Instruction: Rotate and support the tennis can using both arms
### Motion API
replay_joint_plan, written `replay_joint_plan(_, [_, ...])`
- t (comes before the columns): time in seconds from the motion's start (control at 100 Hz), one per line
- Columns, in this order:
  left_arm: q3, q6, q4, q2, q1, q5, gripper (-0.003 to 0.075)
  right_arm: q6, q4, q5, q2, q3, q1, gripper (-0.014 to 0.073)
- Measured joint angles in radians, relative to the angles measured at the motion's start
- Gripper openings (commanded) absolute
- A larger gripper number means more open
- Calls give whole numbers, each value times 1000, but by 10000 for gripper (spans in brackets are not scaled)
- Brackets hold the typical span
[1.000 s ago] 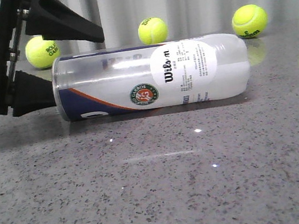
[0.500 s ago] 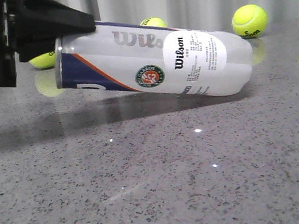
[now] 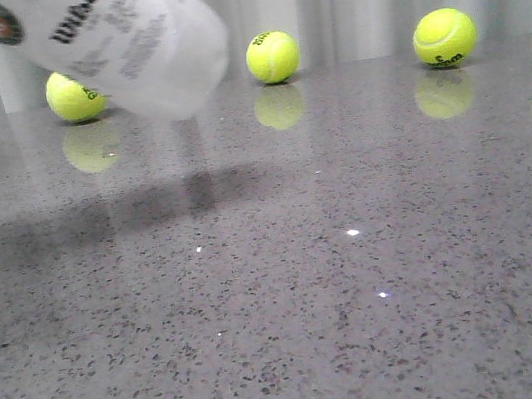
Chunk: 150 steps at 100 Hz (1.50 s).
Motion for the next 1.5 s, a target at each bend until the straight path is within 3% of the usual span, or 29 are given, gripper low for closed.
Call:
replay_joint_plan(0.15, [-95,-147,240,-62,0,109,-21,0,0,0,0,0,0,-67])
replay_joint_plan(0.37, [-111,-283,478,-72,0,135,-21,0,0,0,0,0,0,-67])
replay_joint_plan(0.72, [-111,-357,577,-15,0,137,-11,0,0,0,0,0,0,-67])
replay_joint_plan(0.81, [-107,-372,589,13,0,133,78,0,0,0,0,0,0,-67])
replay_joint_plan(0.86, [-109,-376,589,24,0,125,166,0,0,0,0,0,0,-67])
replay_joint_plan(0.98, [-122,-378,596,55,0,127,455,0,0,0,0,0,0,-67])
replay_joint_plan(1.08, [-144,-378,589,71,0,127,601,0,0,0,0,0,0,-67])
replay_joint_plan(1.5, [-305,-378,559,263,0,124,620,0,0,0,0,0,0,-67])
